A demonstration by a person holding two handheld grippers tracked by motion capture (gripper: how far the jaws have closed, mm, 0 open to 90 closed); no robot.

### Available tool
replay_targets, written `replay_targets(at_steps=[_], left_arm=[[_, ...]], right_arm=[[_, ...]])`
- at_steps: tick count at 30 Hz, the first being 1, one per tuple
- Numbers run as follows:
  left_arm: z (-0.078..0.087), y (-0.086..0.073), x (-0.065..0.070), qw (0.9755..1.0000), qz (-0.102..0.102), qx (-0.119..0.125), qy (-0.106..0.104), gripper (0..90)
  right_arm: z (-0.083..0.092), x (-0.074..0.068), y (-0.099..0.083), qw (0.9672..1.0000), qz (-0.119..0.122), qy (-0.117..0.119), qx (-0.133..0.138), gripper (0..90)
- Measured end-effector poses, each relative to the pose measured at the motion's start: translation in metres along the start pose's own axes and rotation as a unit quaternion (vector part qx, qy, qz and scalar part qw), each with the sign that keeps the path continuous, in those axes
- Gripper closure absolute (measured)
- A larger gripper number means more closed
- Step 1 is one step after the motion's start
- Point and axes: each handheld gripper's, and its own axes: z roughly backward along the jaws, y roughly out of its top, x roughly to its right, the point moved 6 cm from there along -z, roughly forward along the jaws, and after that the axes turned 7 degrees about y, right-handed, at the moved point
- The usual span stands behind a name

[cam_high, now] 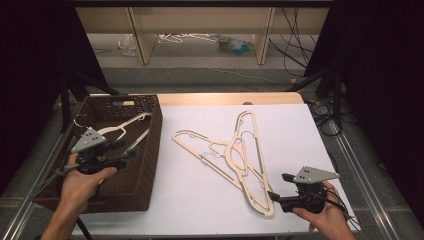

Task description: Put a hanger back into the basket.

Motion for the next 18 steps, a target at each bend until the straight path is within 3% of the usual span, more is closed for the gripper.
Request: replay_targets(at_steps=[1, 2, 3, 4, 5, 6, 7, 9, 11, 13, 18], left_arm=[[-0.001, 0.001, 0.017, 0.9997, -0.013, 0.009, -0.016, 37.3], [-0.001, 0.001, 0.017, 0.9997, -0.013, 0.009, -0.016, 35.3], [-0.004, -0.001, 0.034, 0.9986, -0.035, 0.017, -0.035, 34.2], [-0.004, -0.004, 0.042, 0.9983, -0.042, 0.016, -0.038, 33.5], [-0.004, -0.004, 0.042, 0.9983, -0.042, 0.016, -0.038, 31.6], [-0.006, -0.008, 0.059, 0.9973, -0.047, 0.016, -0.054, 30.4], [-0.006, -0.008, 0.059, 0.9973, -0.047, 0.016, -0.054, 30.2], [-0.009, -0.016, 0.08, 0.9956, -0.059, 0.015, -0.071, 29.1], [-0.01, -0.019, 0.086, 0.9954, -0.058, 0.015, -0.075, 28.9], [-0.015, -0.031, 0.099, 0.9931, -0.087, 0.004, -0.079, 28.5], [-0.021, -0.047, 0.11, 0.9927, -0.088, -0.008, -0.082, 26.7]], right_arm=[[0.0, -0.001, -0.001, 1.0, -0.003, -0.001, -0.002, 24.6], [0.0, -0.002, -0.001, 1.0, -0.008, 0.002, -0.006, 24.6], [-0.001, -0.002, -0.001, 1.0, -0.002, 0.001, -0.004, 24.6], [-0.001, -0.002, -0.001, 1.0, -0.002, 0.001, -0.004, 24.6], [-0.001, -0.002, -0.001, 1.0, -0.002, 0.001, -0.004, 24.6], [-0.003, -0.002, -0.001, 1.0, 0.0, -0.001, -0.004, 24.6], [-0.003, -0.002, -0.001, 1.0, 0.0, -0.001, -0.004, 24.6], [-0.005, -0.003, -0.002, 1.0, 0.003, 0.002, -0.005, 24.6], [-0.008, -0.004, -0.003, 0.9999, 0.0, 0.004, -0.012, 24.7], [-0.01, -0.005, -0.003, 0.9999, 0.002, 0.005, -0.014, 24.8], [-0.018, -0.011, -0.002, 0.9998, 0.005, 0.009, -0.019, 25.6]])
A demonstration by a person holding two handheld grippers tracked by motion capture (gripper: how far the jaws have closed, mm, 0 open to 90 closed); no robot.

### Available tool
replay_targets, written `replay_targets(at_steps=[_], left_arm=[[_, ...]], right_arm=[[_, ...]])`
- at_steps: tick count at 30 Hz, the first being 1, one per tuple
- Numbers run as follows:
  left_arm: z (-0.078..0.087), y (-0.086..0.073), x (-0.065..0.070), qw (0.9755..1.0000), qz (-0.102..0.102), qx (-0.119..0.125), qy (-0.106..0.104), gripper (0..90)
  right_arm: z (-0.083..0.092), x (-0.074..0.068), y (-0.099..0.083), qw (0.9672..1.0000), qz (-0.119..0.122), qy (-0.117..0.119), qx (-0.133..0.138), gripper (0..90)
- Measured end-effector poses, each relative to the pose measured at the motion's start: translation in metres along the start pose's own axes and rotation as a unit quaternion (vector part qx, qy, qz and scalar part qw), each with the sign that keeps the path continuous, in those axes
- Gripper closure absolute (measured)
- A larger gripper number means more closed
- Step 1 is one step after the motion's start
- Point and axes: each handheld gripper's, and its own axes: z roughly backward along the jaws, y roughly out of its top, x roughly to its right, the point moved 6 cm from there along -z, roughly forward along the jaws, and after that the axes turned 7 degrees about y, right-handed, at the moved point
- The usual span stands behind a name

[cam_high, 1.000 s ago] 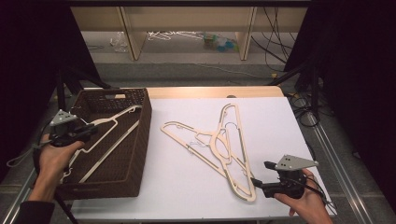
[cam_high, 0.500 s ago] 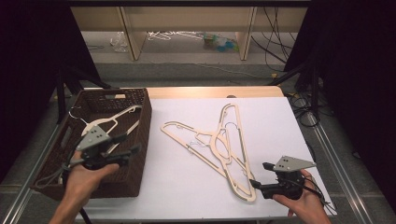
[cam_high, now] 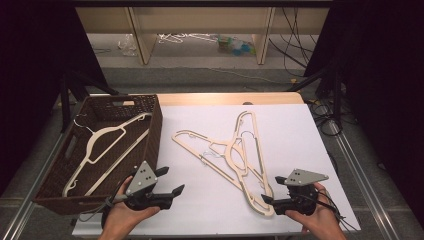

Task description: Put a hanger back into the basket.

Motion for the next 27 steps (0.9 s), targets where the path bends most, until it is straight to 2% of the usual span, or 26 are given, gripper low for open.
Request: replay_targets(at_steps=[3, 4, 5, 8, 10, 11, 12, 13, 15, 16, 17, 19, 20, 21, 22, 23, 24, 27], left_arm=[[0.0, -0.003, 0.002, 1.0, -0.002, 0.003, 0.002, 25.5], [0.0, -0.005, 0.004, 1.0, 0.008, 0.005, -0.002, 25.5], [0.0, -0.009, 0.006, 1.0, -0.001, 0.002, 0.001, 25.4], [-0.001, -0.014, 0.009, 0.9999, -0.009, -0.004, -0.004, 25.5], [-0.002, -0.017, 0.01, 1.0, -0.003, -0.007, -0.002, 25.5], [-0.002, -0.017, 0.01, 1.0, -0.003, -0.007, -0.002, 25.5], [-0.002, -0.018, 0.01, 0.9999, -0.013, -0.011, -0.001, 25.5], [-0.002, -0.019, 0.011, 0.9999, -0.006, -0.01, -0.003, 25.5], [-0.002, -0.018, 0.011, 0.9999, -0.011, -0.011, -0.003, 25.5], [-0.001, -0.019, 0.012, 0.9999, -0.009, -0.011, -0.003, 25.6], [-0.001, -0.019, 0.012, 0.9999, -0.008, -0.011, -0.004, 25.6], [-0.002, -0.02, 0.012, 0.9999, -0.008, -0.011, -0.004, 25.7], [-0.002, -0.021, 0.011, 0.9998, -0.013, -0.011, -0.008, 25.8], [-0.002, -0.021, 0.011, 0.9998, -0.013, -0.011, -0.008, 25.9], [-0.002, -0.022, 0.011, 0.9998, -0.014, -0.014, -0.006, 25.9], [-0.002, -0.021, 0.011, 0.9999, -0.008, -0.012, -0.007, 25.9], [-0.002, -0.022, 0.011, 0.9998, -0.009, -0.013, -0.008, 26.0], [-0.003, -0.024, 0.013, 0.9997, -0.008, -0.021, -0.012, 26.2]], right_arm=[[-0.008, -0.005, 0.002, 0.9999, 0.007, 0.003, -0.009, 27.3], [-0.011, -0.007, 0.002, 0.9999, 0.004, 0.006, -0.013, 27.9], [-0.016, -0.008, 0.003, 0.9998, 0.011, 0.005, -0.017, 29.0], [-0.031, -0.014, 0.003, 0.9992, 0.017, 0.011, -0.036, 31.2], [-0.043, -0.016, 0.002, 0.9988, 0.022, 0.008, -0.044, 33.1], [-0.043, -0.016, 0.002, 0.9988, 0.022, 0.008, -0.044, 33.1], [-0.047, -0.018, 0.001, 0.9982, 0.014, 0.01, -0.057, 33.1], [-0.057, -0.02, 0.002, 0.9974, 0.025, 0.008, -0.067, 34.2], [-0.062, -0.02, 0.003, 0.9969, 0.028, 0.006, -0.073, 34.6], [-0.067, -0.021, 0.004, 0.9965, 0.026, 0.005, -0.08, 35.1], [-0.075, -0.022, 0.005, 0.9948, 0.023, 0.003, -0.099, 35.4], [-0.08, -0.021, 0.005, 0.994, 0.022, -0.003, -0.107, 35.4], [-0.088, -0.018, 0.004, 0.9928, 0.031, -0.013, -0.115, 37.0], [-0.088, -0.018, 0.004, 0.9928, 0.031, -0.013, -0.115, 37.0], [-0.089, -0.019, 0.003, 0.9912, 0.024, -0.008, -0.13, 39.8], [-0.09, -0.018, 0.002, 0.9908, 0.024, -0.009, -0.133, 41.0], [-0.09, -0.018, 0.002, 0.9911, 0.012, -0.006, -0.132, 45.6], [-0.089, -0.017, 0.002, 0.9909, 0.007, 0.0, -0.134, 49.8]])
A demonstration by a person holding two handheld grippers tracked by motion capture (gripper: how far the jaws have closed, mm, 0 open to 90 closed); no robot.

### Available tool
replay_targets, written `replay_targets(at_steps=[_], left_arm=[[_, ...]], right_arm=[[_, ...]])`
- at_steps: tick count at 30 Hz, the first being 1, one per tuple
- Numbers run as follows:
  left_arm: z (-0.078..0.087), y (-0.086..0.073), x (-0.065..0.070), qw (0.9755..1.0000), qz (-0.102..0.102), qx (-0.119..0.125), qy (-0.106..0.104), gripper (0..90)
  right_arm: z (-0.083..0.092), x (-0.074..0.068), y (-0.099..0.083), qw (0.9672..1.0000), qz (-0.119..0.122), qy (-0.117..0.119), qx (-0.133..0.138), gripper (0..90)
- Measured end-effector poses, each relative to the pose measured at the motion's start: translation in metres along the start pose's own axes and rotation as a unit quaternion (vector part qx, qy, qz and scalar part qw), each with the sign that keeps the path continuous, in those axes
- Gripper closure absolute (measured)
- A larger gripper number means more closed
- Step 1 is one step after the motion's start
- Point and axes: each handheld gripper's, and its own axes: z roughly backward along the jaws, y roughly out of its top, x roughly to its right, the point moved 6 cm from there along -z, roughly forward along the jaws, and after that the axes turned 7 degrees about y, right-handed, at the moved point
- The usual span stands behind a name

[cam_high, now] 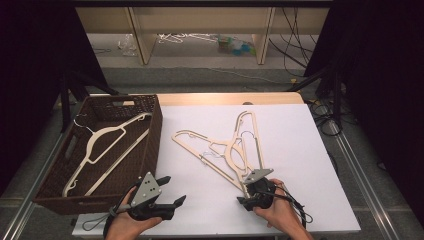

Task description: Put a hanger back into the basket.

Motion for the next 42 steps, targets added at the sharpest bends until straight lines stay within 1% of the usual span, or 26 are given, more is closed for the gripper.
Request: replay_targets(at_steps=[1, 2, 4, 5, 7, 8, 9, 10, 13, 14, 17, 18, 21, 24, 25, 26, 27, 28, 29, 30, 33, 34, 36, 39, 41, 42], left_arm=[[0.0, 0.0, -0.001, 0.9999, -0.011, -0.001, 0.002, 26.2], [-0.001, 0.001, 0.001, 1.0, -0.009, 0.001, -0.001, 26.4], [-0.001, 0.0, 0.002, 1.0, -0.009, 0.001, 0.0, 26.4], [-0.001, 0.0, 0.001, 0.9999, -0.015, -0.002, 0.0, 26.5], [-0.001, -0.001, 0.002, 0.9999, -0.012, -0.002, -0.001, 26.6], [-0.001, 0.0, 0.001, 1.0, -0.009, 0.0, 0.0, 26.6], [-0.001, 0.0, 0.001, 1.0, -0.009, 0.0, 0.0, 26.6], [-0.001, -0.001, 0.001, 1.0, -0.007, -0.001, 0.0, 26.7], [-0.001, -0.001, 0.0, 1.0, -0.007, -0.002, -0.001, 26.8], [-0.001, -0.001, 0.0, 0.9999, -0.012, 0.0, -0.003, 26.8], [-0.001, -0.001, 0.001, 1.0, -0.008, -0.003, -0.002, 26.9], [-0.001, -0.001, 0.0, 0.9999, -0.013, -0.001, -0.001, 26.9], [-0.001, -0.002, 0.001, 0.9999, -0.01, -0.003, -0.004, 27.0], [-0.002, -0.001, 0.001, 0.9999, -0.011, -0.003, -0.001, 27.0], [-0.002, -0.002, 0.002, 0.9999, -0.014, -0.004, -0.004, 27.0], [-0.003, -0.002, 0.004, 0.9999, -0.009, -0.006, -0.006, 27.0], [-0.003, -0.002, 0.004, 0.9999, -0.012, -0.005, -0.009, 27.0], [-0.003, -0.002, 0.004, 0.9999, -0.012, -0.005, -0.009, 27.0], [-0.003, -0.002, 0.004, 0.9998, -0.014, -0.005, -0.011, 27.0], [-0.004, -0.002, 0.005, 0.9999, -0.01, -0.006, -0.006, 27.0], [-0.004, -0.002, 0.007, 0.9997, -0.017, -0.009, -0.012, 27.0], [-0.003, -0.003, 0.005, 0.9996, -0.023, -0.012, -0.011, 27.0], [-0.004, -0.003, 0.006, 0.9999, -0.012, -0.009, -0.009, 27.0], [-0.004, -0.002, 0.004, 0.9998, -0.016, -0.007, -0.008, 27.0], [-0.004, -0.003, 0.005, 0.9999, -0.012, -0.009, -0.008, 27.0], [-0.004, -0.003, 0.005, 0.9999, -0.012, -0.009, -0.008, 27.0]], right_arm=[[0.001, 0.001, 0.0, 1.0, 0.004, 0.002, 0.001, 52.7], [0.003, 0.003, -0.002, 1.0, -0.008, 0.001, 0.001, 60.1], [0.004, 0.005, -0.003, 0.9999, -0.011, 0.003, 0.0, 61.4], [0.007, 0.007, -0.004, 0.9998, -0.02, 0.006, -0.003, 63.5], [0.007, 0.012, -0.004, 0.9998, -0.022, -0.003, 0.0, 64.7], [0.011, 0.015, -0.006, 0.9995, -0.031, -0.002, 0.0, 66.3], [0.011, 0.015, -0.006, 0.9995, -0.031, -0.002, 0.0, 66.3], [0.014, 0.016, -0.005, 0.9991, -0.042, 0.002, 0.0, 67.1], [0.016, 0.019, -0.007, 0.9993, -0.038, -0.001, 0.0, 67.8], [0.018, 0.018, -0.007, 0.9986, -0.052, 0.001, -0.006, 68.0], [0.022, 0.023, -0.01, 0.9983, -0.057, -0.004, -0.007, 69.3], [0.026, 0.024, -0.012, 0.9973, -0.072, -0.005, -0.011, 69.5], [0.03, 0.028, -0.014, 0.9972, -0.074, -0.006, -0.012, 69.5], [0.024, 0.031, -0.016, 0.9963, -0.085, -0.009, -0.013, 69.3], [0.021, 0.031, -0.016, 0.9965, -0.082, -0.01, -0.016, 68.9], [0.02, 0.03, -0.015, 0.9961, -0.085, -0.014, -0.019, 68.7], [0.019, 0.032, -0.014, 0.997, -0.073, -0.021, -0.016, 68.4], [0.019, 0.032, -0.014, 0.997, -0.073, -0.021, -0.016, 68.4], [0.018, 0.03, -0.012, 0.996, -0.085, -0.02, -0.016, 68.0], [0.016, 0.03, -0.011, 0.9963, -0.081, -0.025, -0.016, 67.8], [0.013, 0.031, -0.006, 0.9953, -0.09, -0.03, -0.018, 65.6], [0.011, 0.033, -0.004, 0.9956, -0.084, -0.035, -0.02, 64.6], [0.011, 0.032, -0.002, 0.9946, -0.093, -0.038, -0.025, 64.4], [0.01, 0.033, -0.002, 0.9949, -0.089, -0.041, -0.026, 66.6], [0.011, 0.033, -0.001, 0.9933, -0.099, -0.045, -0.039, 72.8], [0.011, 0.033, -0.001, 0.9933, -0.099, -0.045, -0.039, 72.8]])
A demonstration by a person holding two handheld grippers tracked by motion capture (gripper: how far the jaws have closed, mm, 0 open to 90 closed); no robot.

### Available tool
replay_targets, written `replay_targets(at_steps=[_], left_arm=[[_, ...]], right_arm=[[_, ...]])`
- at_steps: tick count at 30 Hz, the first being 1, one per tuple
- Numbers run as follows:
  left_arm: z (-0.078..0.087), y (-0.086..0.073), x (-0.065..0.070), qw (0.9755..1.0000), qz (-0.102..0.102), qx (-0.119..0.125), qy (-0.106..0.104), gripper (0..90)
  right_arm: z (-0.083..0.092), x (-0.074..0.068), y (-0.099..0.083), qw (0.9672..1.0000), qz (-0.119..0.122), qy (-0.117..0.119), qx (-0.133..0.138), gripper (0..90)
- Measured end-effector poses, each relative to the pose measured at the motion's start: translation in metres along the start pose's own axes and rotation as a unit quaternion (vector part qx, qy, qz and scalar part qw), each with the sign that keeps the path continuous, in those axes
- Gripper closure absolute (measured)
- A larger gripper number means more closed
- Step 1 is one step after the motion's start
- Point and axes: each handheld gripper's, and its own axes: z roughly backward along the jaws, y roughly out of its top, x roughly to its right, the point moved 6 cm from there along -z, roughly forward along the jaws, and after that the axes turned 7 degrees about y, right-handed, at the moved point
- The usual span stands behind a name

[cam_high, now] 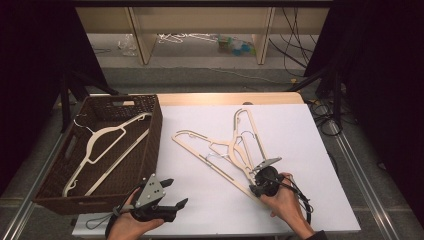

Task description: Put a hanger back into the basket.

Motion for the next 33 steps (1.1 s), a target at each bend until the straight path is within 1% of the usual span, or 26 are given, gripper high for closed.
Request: replay_targets(at_steps=[1, 2, 3, 5, 7, 8, 9, 10, 11, 12, 14, 15, 16, 19, 20, 21, 23, 24, 25, 26, 27, 29, 30, 31, 32, 33], left_arm=[[0.0, 0.0, -0.001, 1.0, -0.003, -0.001, 0.0, 27.0], [0.0, 0.001, -0.001, 1.0, -0.003, 0.0, 0.001, 27.0], [0.001, 0.0, -0.003, 0.9999, -0.015, -0.005, 0.001, 27.0], [0.0, 0.0, -0.001, 1.0, 0.001, 0.001, 0.0, 27.0], [0.0, 0.0, -0.002, 1.0, 0.002, 0.001, 0.001, 27.1], [0.001, -0.001, -0.005, 0.9999, -0.008, -0.005, 0.003, 27.1], [0.001, -0.001, -0.005, 0.9999, -0.008, -0.005, 0.003, 27.0], [0.0, 0.0, -0.004, 1.0, -0.002, -0.002, 0.004, 27.0], [-0.001, 0.0, -0.004, 1.0, 0.003, 0.002, 0.004, 27.0], [-0.001, 0.0, -0.004, 1.0, 0.003, 0.002, 0.004, 27.1], [-0.002, 0.0, -0.006, 1.0, 0.0, -0.001, 0.007, 27.1], [-0.002, 0.0, -0.006, 1.0, 0.0, -0.001, 0.007, 27.1], [-0.002, 0.0, -0.006, 1.0, -0.004, -0.002, 0.008, 27.1], [-0.004, 0.002, -0.009, 0.9999, -0.009, 0.001, 0.012, 27.2], [-0.004, 0.001, -0.011, 0.9998, -0.008, 0.0, 0.018, 27.3], [-0.006, 0.001, -0.014, 0.9997, -0.008, -0.001, 0.022, 27.3], [-0.007, 0.001, -0.016, 0.9996, -0.01, -0.003, 0.027, 27.4], [-0.011, 0.003, -0.018, 0.9995, -0.017, -0.003, 0.027, 27.5], [-0.013, 0.004, -0.019, 0.9993, -0.028, -0.007, 0.023, 27.5], [-0.013, 0.004, -0.019, 0.9993, -0.028, -0.007, 0.023, 27.5], [-0.016, 0.005, -0.018, 0.9997, -0.019, -0.003, 0.016, 27.8], [-0.025, 0.007, -0.018, 0.9994, -0.026, -0.003, 0.022, 27.9], [-0.028, 0.008, -0.019, 0.999, -0.038, -0.008, 0.02, 28.3], [-0.033, 0.009, -0.017, 0.9992, -0.036, -0.005, 0.017, 29.1], [-0.039, 0.01, -0.016, 0.999, -0.042, -0.007, 0.014, 29.1], [-0.043, 0.01, -0.015, 0.9981, -0.059, -0.013, 0.012, 29.6]], right_arm=[[0.0, -0.001, 0.0, 0.9999, -0.011, 0.002, -0.005, 73.3], [0.0, 0.001, 0.001, 1.0, -0.005, 0.001, -0.001, 73.9], [0.0, 0.004, 0.002, 1.0, -0.006, 0.006, 0.001, 74.4], [0.001, 0.005, 0.002, 0.9999, -0.011, 0.01, 0.002, 75.1], [0.002, 0.007, 0.003, 1.0, -0.006, 0.005, 0.005, 75.3], [0.005, 0.009, 0.002, 0.9999, -0.009, 0.009, 0.003, 76.3], [0.005, 0.009, 0.002, 0.9999, -0.009, 0.009, 0.003, 76.3], [0.008, 0.011, 0.002, 1.0, -0.005, 0.006, 0.005, 76.6], [0.015, 0.015, 0.002, 1.0, 0.0, 0.005, 0.008, 77.4], [0.015, 0.015, 0.002, 1.0, 0.0, 0.005, 0.008, 77.4], [0.026, 0.02, 0.001, 0.9998, 0.01, 0.01, 0.012, 78.6], [0.026, 0.02, 0.001, 0.9998, 0.01, 0.01, 0.012, 78.6], [0.034, 0.018, 0.0, 0.9996, 0.019, 0.016, 0.01, 79.0], [0.041, 0.013, -0.003, 0.9992, 0.033, 0.02, 0.008, 79.2], [0.044, 0.011, -0.006, 0.999, 0.038, 0.022, 0.007, 79.2], [0.051, 0.006, -0.01, 0.9983, 0.049, 0.029, 0.008, 79.2], [0.054, 0.004, -0.012, 0.998, 0.055, 0.033, 0.007, 79.2], [0.059, 0.0, -0.017, 0.9971, 0.064, 0.04, 0.004, 79.2], [0.06, -0.002, -0.02, 0.9969, 0.067, 0.041, 0.002, 79.2], [0.06, -0.002, -0.02, 0.9969, 0.067, 0.041, 0.002, 79.2], [0.062, -0.006, -0.026, 0.9963, 0.075, 0.042, -0.003, 79.2], [0.063, -0.008, -0.029, 0.9958, 0.079, 0.045, -0.006, 79.1], [0.065, -0.01, -0.031, 0.9954, 0.082, 0.048, -0.007, 79.2], [0.069, -0.014, -0.034, 0.9945, 0.09, 0.054, -0.007, 79.2], [0.069, -0.014, -0.034, 0.9945, 0.09, 0.054, -0.007, 79.2], [0.071, -0.017, -0.035, 0.9948, 0.085, 0.055, -0.009, 79.2]])
